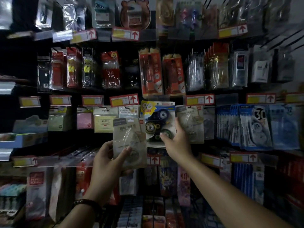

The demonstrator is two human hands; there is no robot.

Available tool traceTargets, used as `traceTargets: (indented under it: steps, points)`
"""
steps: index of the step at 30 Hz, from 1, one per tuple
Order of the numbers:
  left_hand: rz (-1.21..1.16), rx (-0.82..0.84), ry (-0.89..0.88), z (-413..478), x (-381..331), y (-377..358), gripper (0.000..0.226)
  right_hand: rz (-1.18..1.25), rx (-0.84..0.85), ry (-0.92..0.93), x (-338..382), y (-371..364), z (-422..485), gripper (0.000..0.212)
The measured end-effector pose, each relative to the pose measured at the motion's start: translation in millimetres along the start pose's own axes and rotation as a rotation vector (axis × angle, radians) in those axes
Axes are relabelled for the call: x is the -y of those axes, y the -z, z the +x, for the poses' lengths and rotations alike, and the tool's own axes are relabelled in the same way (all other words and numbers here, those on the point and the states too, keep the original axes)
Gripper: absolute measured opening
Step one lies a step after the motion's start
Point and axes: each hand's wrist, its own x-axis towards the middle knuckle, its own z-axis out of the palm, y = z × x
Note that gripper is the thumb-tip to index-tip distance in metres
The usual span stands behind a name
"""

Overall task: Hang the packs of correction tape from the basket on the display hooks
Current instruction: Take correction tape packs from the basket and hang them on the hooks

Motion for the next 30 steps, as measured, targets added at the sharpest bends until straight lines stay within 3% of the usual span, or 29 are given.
traceTargets:
  steps: [8,11,15,21,26,30]
  points:
    - [0.015,0.034,-0.002,-9,-8,-10,0.034,-0.214,0.036,-0.032,6,4,3,0.086]
    - [0.012,0.029,-0.002,-8,-10,-19,0.035,-0.336,0.001,-0.039,8,11,1,0.064]
    - [-0.054,0.053,0.003,-9,-12,-42,0.031,-0.142,-0.083,0.068,12,38,-18,0.049]
    - [-0.120,0.124,0.008,-12,-6,-92,0.046,0.114,0.168,0.059,3,76,-44,0.078]
    - [-0.041,0.273,-0.059,-6,-1,-134,0.050,0.024,0.124,0.049,-15,108,-34,0.082]
    - [0.186,0.273,-0.111,9,3,-158,0.072,-0.056,0.083,0.032,-24,136,-19,0.076]
